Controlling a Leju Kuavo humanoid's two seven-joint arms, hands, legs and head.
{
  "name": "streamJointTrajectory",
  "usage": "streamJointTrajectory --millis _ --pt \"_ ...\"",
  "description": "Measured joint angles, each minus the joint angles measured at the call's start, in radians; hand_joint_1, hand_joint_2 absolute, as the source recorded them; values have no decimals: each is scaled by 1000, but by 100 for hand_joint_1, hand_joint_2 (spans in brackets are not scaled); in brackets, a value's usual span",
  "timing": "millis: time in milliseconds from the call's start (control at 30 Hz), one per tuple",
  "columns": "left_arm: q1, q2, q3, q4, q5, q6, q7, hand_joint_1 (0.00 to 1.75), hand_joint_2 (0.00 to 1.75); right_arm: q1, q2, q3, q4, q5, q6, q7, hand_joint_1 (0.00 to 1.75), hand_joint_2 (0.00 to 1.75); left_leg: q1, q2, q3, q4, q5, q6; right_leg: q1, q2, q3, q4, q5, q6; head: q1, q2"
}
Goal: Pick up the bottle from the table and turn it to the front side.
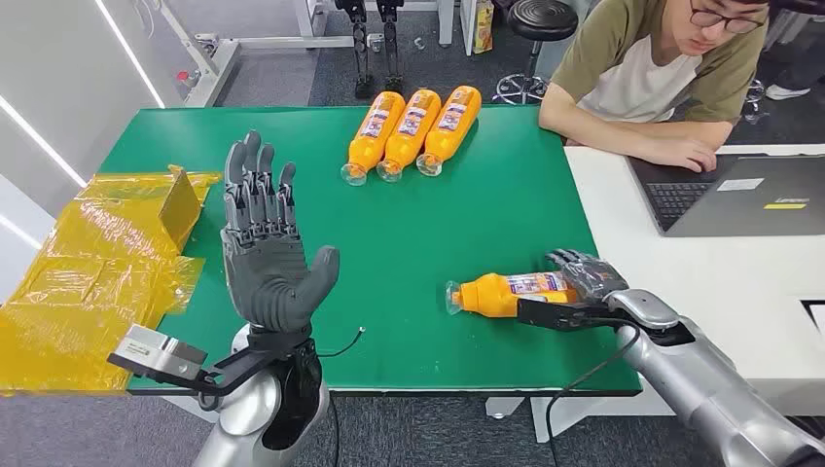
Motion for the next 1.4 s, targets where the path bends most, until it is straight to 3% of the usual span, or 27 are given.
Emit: streamJointTrajectory --millis 33,67,167,200,533,667,767,867,933,1100,1167,1267,1400 --pt "0 0 0 0 -1 0 0 0 175 -2 1 0 4 -3 1 -2 0 175 0 0 0 0 0 0 0 0 0 0 0 0 0 0" --pt "0 0 0 0 -1 -1 1 0 175 -5 3 0 9 -6 4 -5 22 175 0 0 0 0 0 0 0 0 0 0 0 0 0 0" --pt "-1 0 0 0 -5 -4 6 0 175 -17 16 3 40 -23 14 -25 152 175 0 0 1 0 0 0 0 0 1 0 0 0 0 0" --pt "-1 0 0 0 -6 -5 7 0 175 -22 21 5 53 -26 15 -35 174 175 0 0 1 0 0 0 0 0 1 0 0 0 0 0" --pt "-9 -1 0 0 -7 -11 10 0 175 -44 49 17 115 -38 -51 -107 175 175 0 0 3 0 1 0 0 1 3 0 1 0 0 0" --pt "-8 -1 0 0 -7 -4 4 0 175 -21 67 16 107 2 -198 -78 175 175 0 -1 2 0 1 -1 0 0 2 0 1 -1 0 0" --pt "-3 -1 0 0 -10 13 -5 0 175 20 97 -5 72 43 -411 -41 175 175 0 -2 0 0 1 -1 0 -1 1 1 1 -1 0 0" --pt "-2 -3 1 0 -13 38 -11 0 175 74 154 -77 5 29 -696 -58 175 175 1 -1 0 0 1 -1 0 -1 -1 1 0 -1 0 0" --pt "-2 -8 1 2 -13 55 -14 0 175 116 204 -143 -54 -14 -817 -132 175 175 1 -2 0 -1 1 -1 1 -1 -1 1 -1 -2 0 0" --pt "-4 -19 1 33 24 84 -51 0 175 282 387 -366 -243 -137 -852 -475 175 175 2 -4 -1 -2 -1 -4 2 -3 -1 1 -4 -4 0 0" --pt "-3 -19 1 47 51 82 -64 0 175 354 461 -423 -315 -185 -852 -564 175 175 2 -4 -1 -2 -2 -5 2 -3 -1 1 -5 -5 0 0" --pt "0 -18 1 61 88 52 -63 0 175 439 541 -453 -399 -222 -852 -584 175 175 2 -4 -1 -3 -3 -5 2 -3 -2 1 -6 -6 0 0" --pt "1 -17 1 69 115 -44 -5 0 175 497 582 -444 -467 -216 -851 -534 175 175 1 -3 -1 -3 -3 -6 1 -3 -2 1 -6 -5 0 0"
